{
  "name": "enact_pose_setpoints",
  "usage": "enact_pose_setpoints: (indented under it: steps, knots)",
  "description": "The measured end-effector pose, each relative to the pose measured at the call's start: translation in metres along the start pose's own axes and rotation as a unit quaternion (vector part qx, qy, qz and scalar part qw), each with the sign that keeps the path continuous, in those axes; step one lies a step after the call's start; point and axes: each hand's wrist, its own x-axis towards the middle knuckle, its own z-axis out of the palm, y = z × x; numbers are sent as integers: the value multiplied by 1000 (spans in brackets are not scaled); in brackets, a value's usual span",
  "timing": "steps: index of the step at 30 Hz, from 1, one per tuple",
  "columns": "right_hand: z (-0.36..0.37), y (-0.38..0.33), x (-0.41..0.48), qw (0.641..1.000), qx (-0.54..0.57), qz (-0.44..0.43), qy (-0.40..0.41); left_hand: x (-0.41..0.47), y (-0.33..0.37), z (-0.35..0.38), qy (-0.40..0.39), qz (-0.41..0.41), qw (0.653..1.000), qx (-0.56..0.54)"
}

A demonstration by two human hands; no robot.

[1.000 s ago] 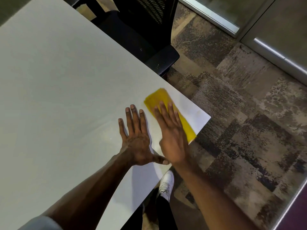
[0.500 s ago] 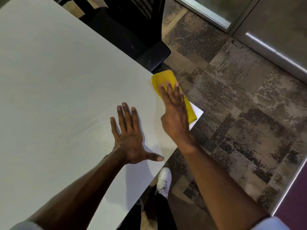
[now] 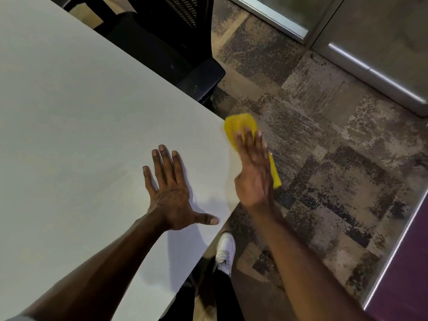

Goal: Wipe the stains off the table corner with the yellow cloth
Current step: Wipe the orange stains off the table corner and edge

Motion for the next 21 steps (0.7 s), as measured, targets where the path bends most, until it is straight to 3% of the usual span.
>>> enact_pose_setpoints:
  steps: [4, 7, 12, 17, 21]
  knots:
    - [-4, 3, 32, 999, 7, 51, -4, -3, 3, -3, -8, 2, 1000, -2]
    - [4, -11, -17, 1000, -13, 9, 24, -3, 2, -3, -3, 7, 1000, -9]
    - [21, -28, -117, 999, -11, -41, -14, -1, 1, -1, 6, 5, 1000, 1]
    - [8, -16, -61, 1000, 24, 8, 16, -1, 1, 0, 6, 5, 1000, -2]
    - [-7, -3, 3, 999, -13, 31, 6, 0, 2, -1, 1, 1, 1000, 2]
